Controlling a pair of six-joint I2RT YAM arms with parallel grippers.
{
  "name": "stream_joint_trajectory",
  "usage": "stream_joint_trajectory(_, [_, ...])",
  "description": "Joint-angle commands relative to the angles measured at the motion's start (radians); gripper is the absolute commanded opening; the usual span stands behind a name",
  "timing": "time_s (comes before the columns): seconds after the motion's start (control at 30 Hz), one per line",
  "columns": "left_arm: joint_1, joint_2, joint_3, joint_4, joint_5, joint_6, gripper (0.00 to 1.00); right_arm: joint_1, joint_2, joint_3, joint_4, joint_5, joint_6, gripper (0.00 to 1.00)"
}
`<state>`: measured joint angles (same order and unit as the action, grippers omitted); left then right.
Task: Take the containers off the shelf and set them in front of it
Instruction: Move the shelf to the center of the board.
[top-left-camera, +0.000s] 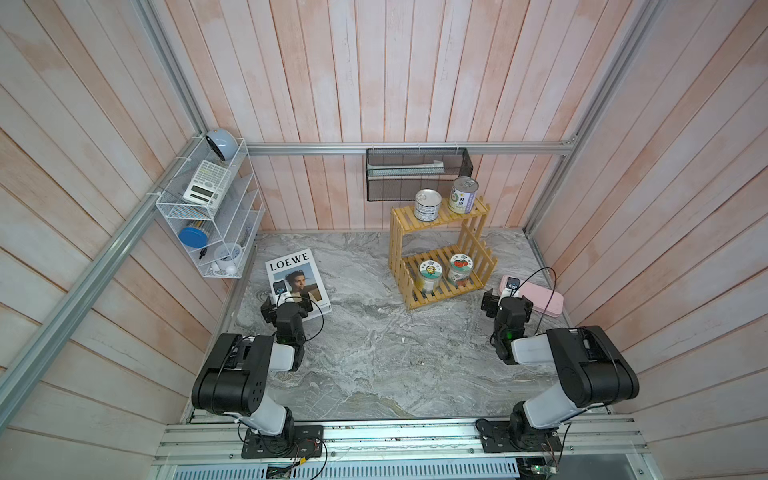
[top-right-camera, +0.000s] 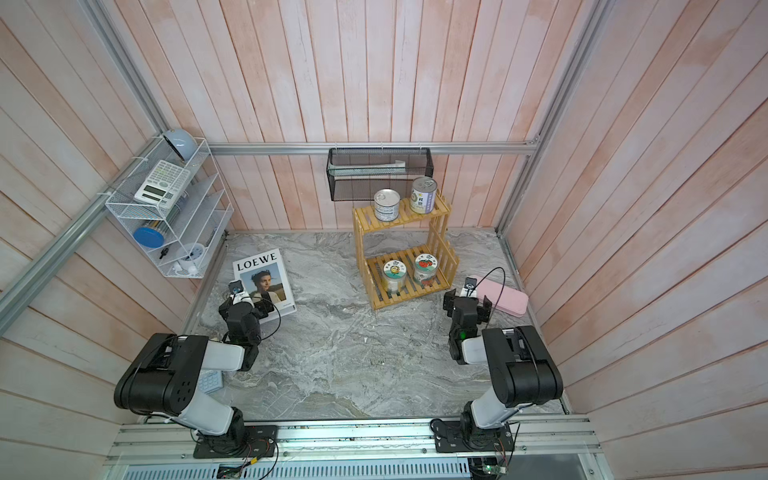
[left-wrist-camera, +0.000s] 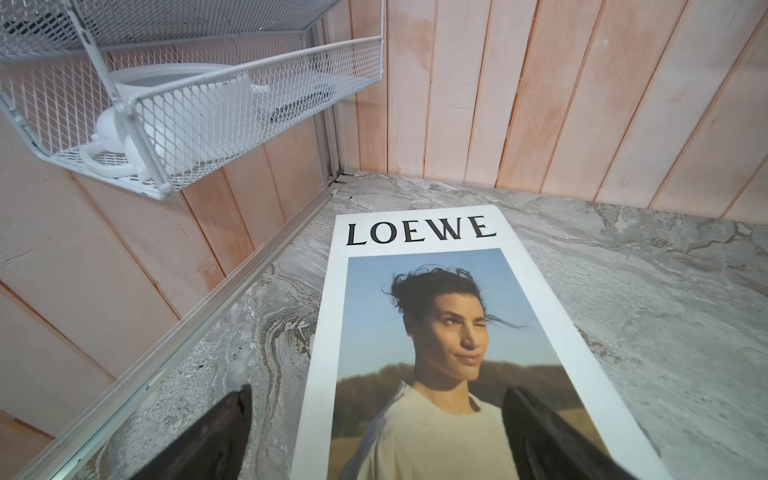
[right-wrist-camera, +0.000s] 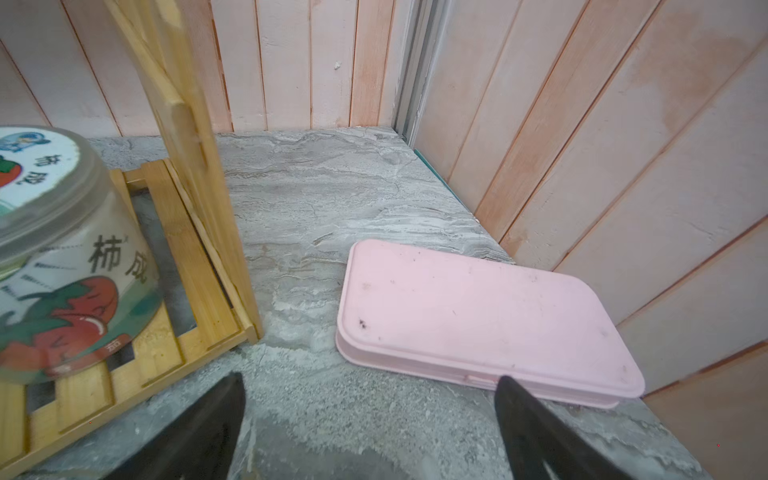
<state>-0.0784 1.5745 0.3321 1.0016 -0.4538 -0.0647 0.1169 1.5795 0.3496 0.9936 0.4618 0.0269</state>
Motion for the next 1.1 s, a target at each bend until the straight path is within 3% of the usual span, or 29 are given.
stream_joint_trajectory(0.0, [0.005, -0.005, 0.016, -0.006, -0.01, -0.009, 1.0, -0.004, -0.007, 0.007, -0.007, -0.008, 0.012, 0.98])
stream_joint_trajectory(0.57, [0.003, -0.011, 0.008, 0.012, -0.027, -0.006, 1.0, -0.004, -0.005, 0.006, -0.002, -0.008, 0.008, 0.98])
stream_joint_trajectory(0.63, [-0.002, -0.064, 0.007, -0.037, -0.031, -0.005, 1.0, 0.009, -0.015, 0.004, 0.0, 0.049, 0.01, 0.98])
stream_joint_trajectory(0.83, [-0.154, -0.227, 0.098, -0.242, -0.262, 0.104, 1.0, 0.023, -0.024, -0.029, 0.06, 0.04, -0.011, 0.98])
stream_joint_trajectory(1.0, [-0.195, -0.316, 0.284, -0.52, -0.153, 0.059, 1.0, 0.023, -0.054, -0.032, 0.047, 0.024, -0.022, 0.98])
stream_joint_trajectory(1.07, [-0.218, -0.323, 0.373, -0.624, -0.115, 0.047, 1.0, 0.045, -0.129, 0.016, -0.092, 0.052, -0.04, 0.98])
